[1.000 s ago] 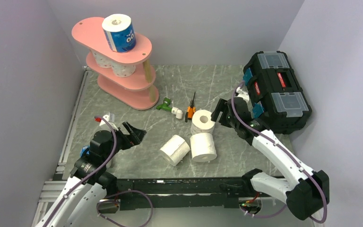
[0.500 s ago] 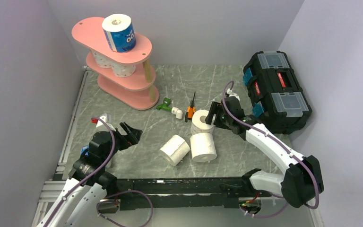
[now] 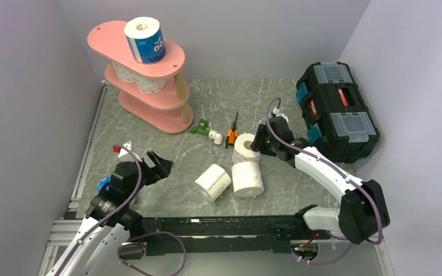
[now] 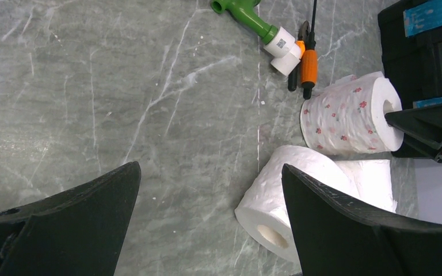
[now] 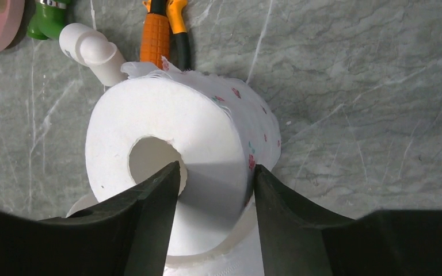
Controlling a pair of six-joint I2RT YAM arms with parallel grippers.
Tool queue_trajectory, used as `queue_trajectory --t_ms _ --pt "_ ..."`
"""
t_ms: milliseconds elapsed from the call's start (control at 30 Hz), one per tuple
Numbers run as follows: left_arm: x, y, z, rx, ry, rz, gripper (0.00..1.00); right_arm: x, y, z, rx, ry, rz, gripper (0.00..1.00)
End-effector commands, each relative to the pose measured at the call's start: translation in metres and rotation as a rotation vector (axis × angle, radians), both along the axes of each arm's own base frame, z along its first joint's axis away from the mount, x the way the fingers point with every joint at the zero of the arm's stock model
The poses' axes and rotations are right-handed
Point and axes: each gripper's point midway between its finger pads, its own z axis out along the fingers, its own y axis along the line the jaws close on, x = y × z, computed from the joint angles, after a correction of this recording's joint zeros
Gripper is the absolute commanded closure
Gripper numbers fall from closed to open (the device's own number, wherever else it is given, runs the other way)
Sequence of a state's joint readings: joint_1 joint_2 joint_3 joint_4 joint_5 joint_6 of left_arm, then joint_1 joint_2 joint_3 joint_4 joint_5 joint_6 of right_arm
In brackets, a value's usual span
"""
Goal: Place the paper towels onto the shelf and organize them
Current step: Pick up the paper towel from the center of the board.
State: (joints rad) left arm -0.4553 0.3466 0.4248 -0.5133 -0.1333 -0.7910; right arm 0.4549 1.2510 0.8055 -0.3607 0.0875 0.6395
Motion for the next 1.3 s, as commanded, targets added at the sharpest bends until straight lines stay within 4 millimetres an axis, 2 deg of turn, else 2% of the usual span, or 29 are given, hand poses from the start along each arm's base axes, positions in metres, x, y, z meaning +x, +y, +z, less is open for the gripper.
queue_trajectory --t_ms 0,100,167,233,333,433,567,733,867,967,1133,1267 --pt "-0.001 0.005 0.000 0.000 -0.010 0.025 0.01 0.005 0.000 0.004 0.004 -0.020 -0.007 0.51" --pt "-0.003 0.006 0.000 -0.006 -0.014 0.029 0.01 0.005 0.000 0.006 -0.001 -0.018 -0.010 0.59" --pt "-0.003 0.007 0.002 -0.008 -0.022 0.033 0.01 0.006 -0.002 0.014 -0.001 -0.036 -0.019 0.63" --pt "-0.004 0.009 0.005 -0.003 -0.027 0.039 0.01 0.008 -0.006 0.029 -0.003 -0.071 -0.032 0.64" --pt "-0.005 0.013 0.009 0.006 -0.038 0.052 0.01 0.013 -0.009 0.063 -0.002 -0.144 -0.042 0.65" --pt "-0.006 0.018 0.015 0.005 -0.051 0.075 0.01 0.016 -0.003 0.099 0.021 -0.214 -0.017 0.66" --pt "-0.010 0.032 0.022 -0.001 -0.055 0.150 0.00 0.017 0.029 0.138 0.043 -0.308 0.069 0.66" --pt "-0.018 0.060 0.030 -0.010 -0.061 0.293 0.01 0.012 0.099 0.171 0.004 -0.393 0.241 0.66" --pt "-0.028 0.084 0.035 -0.041 -0.063 0.431 0.01 0.011 0.154 0.172 -0.003 -0.407 0.371 0.66" --pt "-0.033 0.094 0.038 -0.054 -0.077 0.478 0.01 0.011 0.192 0.158 -0.038 -0.386 0.474 0.67" --pt "-0.035 0.089 0.050 -0.092 -0.132 0.434 0.01 0.002 0.244 0.133 -0.062 -0.348 0.616 0.67" --pt "-0.039 0.091 0.050 -0.109 -0.144 0.442 0.01 -0.009 0.274 0.116 -0.103 -0.347 0.719 0.66"
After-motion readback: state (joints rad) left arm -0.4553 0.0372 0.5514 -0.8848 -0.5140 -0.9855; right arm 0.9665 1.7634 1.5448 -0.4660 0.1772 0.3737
